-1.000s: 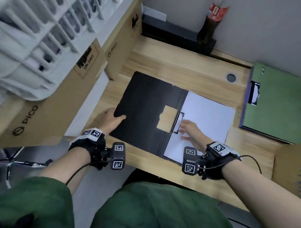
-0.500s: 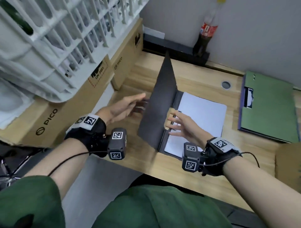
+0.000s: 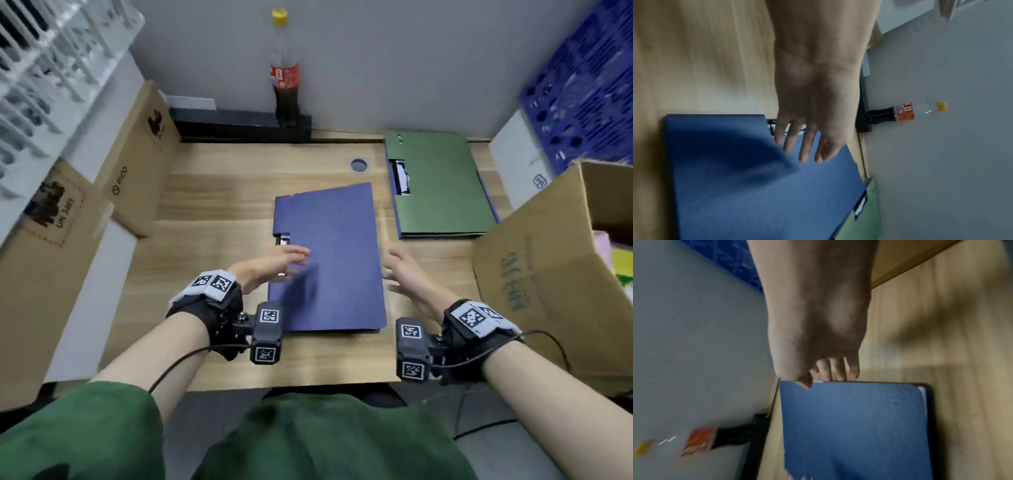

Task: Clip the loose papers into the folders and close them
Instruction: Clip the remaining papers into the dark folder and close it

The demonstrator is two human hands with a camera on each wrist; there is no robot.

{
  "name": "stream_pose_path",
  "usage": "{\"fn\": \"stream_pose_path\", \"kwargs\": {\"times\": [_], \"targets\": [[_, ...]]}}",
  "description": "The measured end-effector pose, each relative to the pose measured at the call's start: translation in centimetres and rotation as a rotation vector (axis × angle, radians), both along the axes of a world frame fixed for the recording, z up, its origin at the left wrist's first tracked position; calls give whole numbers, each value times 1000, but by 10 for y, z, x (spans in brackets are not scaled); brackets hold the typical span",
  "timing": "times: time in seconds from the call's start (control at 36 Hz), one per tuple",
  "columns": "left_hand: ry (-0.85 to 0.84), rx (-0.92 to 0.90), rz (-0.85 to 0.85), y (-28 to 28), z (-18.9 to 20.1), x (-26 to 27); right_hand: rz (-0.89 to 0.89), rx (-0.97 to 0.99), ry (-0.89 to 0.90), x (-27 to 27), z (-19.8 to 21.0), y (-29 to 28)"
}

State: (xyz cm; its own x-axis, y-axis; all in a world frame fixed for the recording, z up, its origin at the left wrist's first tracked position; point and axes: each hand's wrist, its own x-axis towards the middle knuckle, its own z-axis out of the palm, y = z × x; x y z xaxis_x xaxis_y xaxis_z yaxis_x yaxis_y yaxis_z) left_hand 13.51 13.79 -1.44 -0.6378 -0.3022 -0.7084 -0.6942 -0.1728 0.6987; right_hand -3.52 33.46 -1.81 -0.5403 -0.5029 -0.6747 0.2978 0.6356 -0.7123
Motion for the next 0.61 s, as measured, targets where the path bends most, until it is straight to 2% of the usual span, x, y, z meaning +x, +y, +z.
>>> {"fn": "stream_pose_path", "kwargs": {"times": [0.08,0.17,0.28,0.33,0.44,0.53,0.61], "targets": [[-101,-145,134,3,-18,7,-88,127,-46,-9,-26,29],[-142,-181,236,4,-40,21,-101,145,-164,-9,-49,50],[-171,-68,347,9,-58,36,-74,105,-222,0,-67,54],[-185,-24,376,14,-60,37,-124,101,-230,1,-72,52],[-192,11,346,25,-58,34,-201,111,-259,-1,-70,48],[-107,101,417,30,-60,34,-171,130,-280,3,-70,46],[-25,67,415,23,-54,30,-126,124,-278,9,-68,41]]}}
